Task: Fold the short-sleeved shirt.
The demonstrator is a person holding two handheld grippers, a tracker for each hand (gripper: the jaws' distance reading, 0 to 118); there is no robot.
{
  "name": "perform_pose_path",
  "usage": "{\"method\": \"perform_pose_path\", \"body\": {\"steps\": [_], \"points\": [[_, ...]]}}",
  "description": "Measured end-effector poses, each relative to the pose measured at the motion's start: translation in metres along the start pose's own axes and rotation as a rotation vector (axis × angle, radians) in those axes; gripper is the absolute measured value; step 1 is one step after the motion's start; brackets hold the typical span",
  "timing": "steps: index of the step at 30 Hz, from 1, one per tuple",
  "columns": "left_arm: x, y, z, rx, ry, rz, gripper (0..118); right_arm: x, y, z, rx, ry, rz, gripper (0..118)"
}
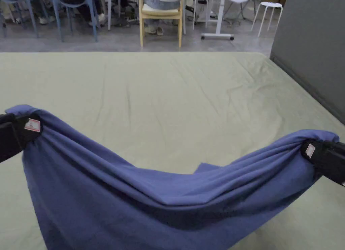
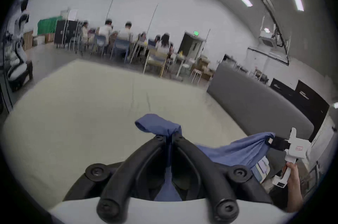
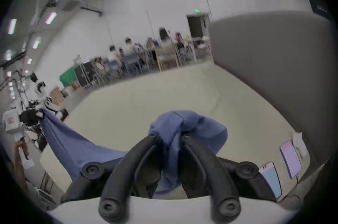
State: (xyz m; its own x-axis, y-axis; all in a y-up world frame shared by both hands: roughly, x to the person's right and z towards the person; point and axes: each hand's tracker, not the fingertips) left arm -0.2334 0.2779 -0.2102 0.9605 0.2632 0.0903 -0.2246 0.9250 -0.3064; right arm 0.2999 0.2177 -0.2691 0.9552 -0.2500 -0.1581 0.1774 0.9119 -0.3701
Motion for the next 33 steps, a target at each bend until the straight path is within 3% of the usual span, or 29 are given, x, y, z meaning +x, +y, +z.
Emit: {"method": "perform_pose_path", "body": {"steps": [6, 12, 16, 22, 25, 30, 33], "points": [[0.003, 0.087, 0.080, 0.188, 0.085, -0.114, 2, -0.047, 0.081, 0.030, 0.211, 0.134, 0.003, 17], [-0.032, 0.158, 0.069, 0.203, 0.148, -0.138, 2, -0.081, 0.157, 0.000, 0.240, 0.160, 0.056, 17], [-0.041, 0.203, 0.028, 0.192, 0.138, -0.083, 2, -0.098, 0.208, -0.060, 0.215, 0.184, 0.071, 17], [-0.058, 0.248, -0.060, 0.177, 0.233, -0.143, 2, -0.128, 0.257, -0.144, 0.195, 0.162, 0.082, 17], [-0.083, 0.257, -0.116, 0.158, 0.219, -0.097, 2, -0.115, 0.272, -0.204, 0.180, 0.133, 0.085, 17], [-0.106, 0.204, -0.210, 0.067, 0.304, -0.076, 2, -0.099, 0.229, -0.283, 0.088, 0.043, 0.136, 17], [-0.137, 0.145, -0.278, -0.052, 0.319, -0.044, 2, -0.076, 0.168, -0.326, -0.005, -0.002, 0.142, 17]]}}
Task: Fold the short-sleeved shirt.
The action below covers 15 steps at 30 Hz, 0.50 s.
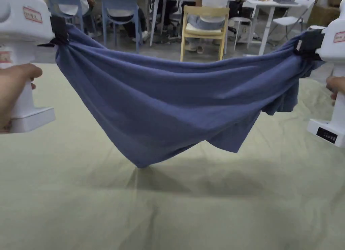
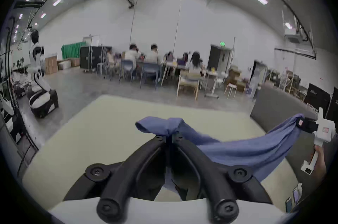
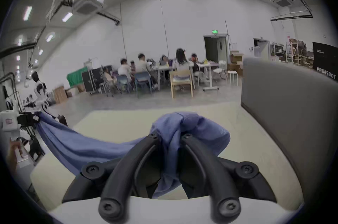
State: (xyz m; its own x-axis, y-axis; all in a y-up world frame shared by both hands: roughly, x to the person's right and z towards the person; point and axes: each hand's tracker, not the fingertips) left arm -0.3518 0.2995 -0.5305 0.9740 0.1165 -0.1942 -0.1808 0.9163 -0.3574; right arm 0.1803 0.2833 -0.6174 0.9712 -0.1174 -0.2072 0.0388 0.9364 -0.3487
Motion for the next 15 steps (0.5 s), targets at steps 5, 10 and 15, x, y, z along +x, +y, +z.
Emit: {"method": "perform_pose_path", "body": {"steps": [5, 10, 15], "points": [[-0.010, -0.144, -0.057, -0.268, 0.001, 0.070, 2, 0.032, -0.135, -0.056, -0.212, -0.035, -0.093, 17], [-0.026, -0.249, -0.072, -0.434, -0.005, 0.133, 2, 0.050, -0.239, -0.048, -0.369, -0.047, -0.117, 17], [-0.046, -0.287, -0.044, -0.475, 0.002, 0.149, 2, 0.065, -0.272, -0.014, -0.389, -0.050, -0.142, 16]]}}
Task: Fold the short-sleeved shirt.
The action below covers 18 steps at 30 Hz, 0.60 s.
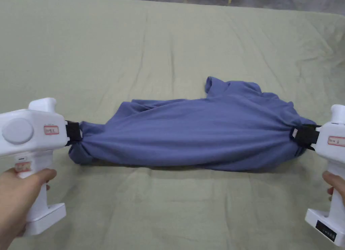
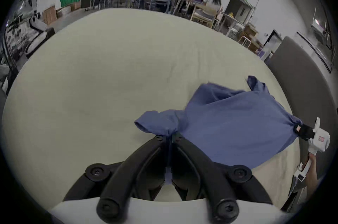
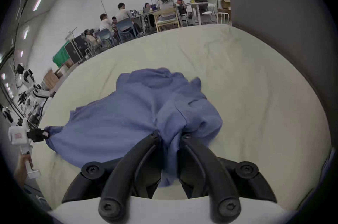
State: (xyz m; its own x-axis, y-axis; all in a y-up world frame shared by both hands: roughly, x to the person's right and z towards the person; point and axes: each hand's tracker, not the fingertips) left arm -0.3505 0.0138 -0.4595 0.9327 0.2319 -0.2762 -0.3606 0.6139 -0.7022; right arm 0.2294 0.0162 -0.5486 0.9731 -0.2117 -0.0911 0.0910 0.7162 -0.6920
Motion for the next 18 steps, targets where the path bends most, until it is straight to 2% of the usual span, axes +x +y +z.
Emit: {"method": "perform_pose_path", "body": {"steps": [5, 8, 13, 18], "points": [[-0.009, -0.043, 0.061, 0.032, -0.053, 0.021, 2, 0.007, -0.043, 0.053, -0.010, 0.020, 0.035, 16], [-0.014, -0.070, 0.092, 0.032, -0.057, 0.007, 2, 0.002, -0.071, 0.092, -0.019, 0.044, 0.018, 16], [-0.021, -0.125, 0.136, -0.022, 0.019, -0.140, 2, 0.012, -0.137, 0.149, -0.032, 0.033, -0.011, 16], [-0.015, -0.181, 0.172, -0.075, 0.049, -0.169, 2, 0.029, -0.196, 0.188, -0.102, 0.044, -0.044, 16]]}}
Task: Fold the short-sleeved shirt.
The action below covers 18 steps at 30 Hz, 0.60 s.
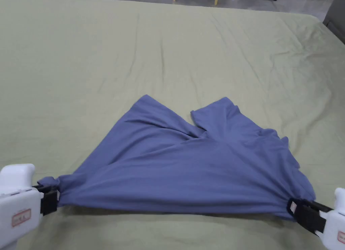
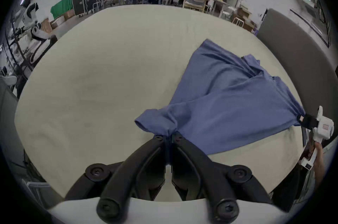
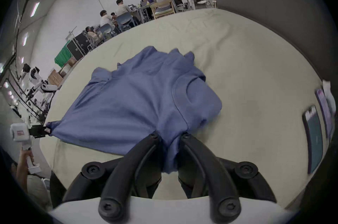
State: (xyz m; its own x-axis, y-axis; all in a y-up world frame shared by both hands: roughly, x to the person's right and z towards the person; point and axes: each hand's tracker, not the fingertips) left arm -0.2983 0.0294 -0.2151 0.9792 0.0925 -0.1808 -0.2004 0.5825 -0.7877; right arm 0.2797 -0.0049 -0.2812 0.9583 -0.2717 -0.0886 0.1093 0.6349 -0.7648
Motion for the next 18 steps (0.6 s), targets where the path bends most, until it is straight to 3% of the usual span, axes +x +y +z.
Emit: {"method": "perform_pose_path", "body": {"steps": [6, 7, 8, 9, 10, 13, 16, 18], "points": [[-0.002, -0.028, 0.015, -0.026, 0.008, 0.013, 2, 0.000, -0.023, 0.023, -0.044, -0.012, 0.053, 16], [-0.001, -0.030, 0.016, -0.024, 0.008, 0.012, 6, -0.003, -0.020, 0.023, -0.056, -0.001, 0.070, 18], [0.001, -0.030, 0.017, -0.023, 0.014, 0.024, 21, -0.009, -0.016, 0.022, -0.087, -0.029, 0.108, 37], [0.004, -0.030, 0.020, -0.038, 0.052, 0.015, 63, -0.015, -0.011, 0.020, -0.122, -0.102, 0.163, 94], [0.007, -0.031, 0.023, -0.050, 0.107, -0.012, 88, -0.023, -0.009, 0.019, -0.164, -0.149, 0.227, 117], [0.020, -0.043, 0.056, -0.003, 0.123, -0.054, 88, -0.044, -0.014, 0.037, -0.117, -0.171, 0.343, 118], [0.038, -0.065, 0.091, 0.042, 0.149, -0.079, 88, -0.065, -0.024, 0.060, -0.134, -0.135, 0.354, 118], [0.042, -0.073, 0.108, 0.098, 0.099, -0.088, 88, -0.079, -0.029, 0.079, -0.152, -0.024, 0.339, 118]]}}
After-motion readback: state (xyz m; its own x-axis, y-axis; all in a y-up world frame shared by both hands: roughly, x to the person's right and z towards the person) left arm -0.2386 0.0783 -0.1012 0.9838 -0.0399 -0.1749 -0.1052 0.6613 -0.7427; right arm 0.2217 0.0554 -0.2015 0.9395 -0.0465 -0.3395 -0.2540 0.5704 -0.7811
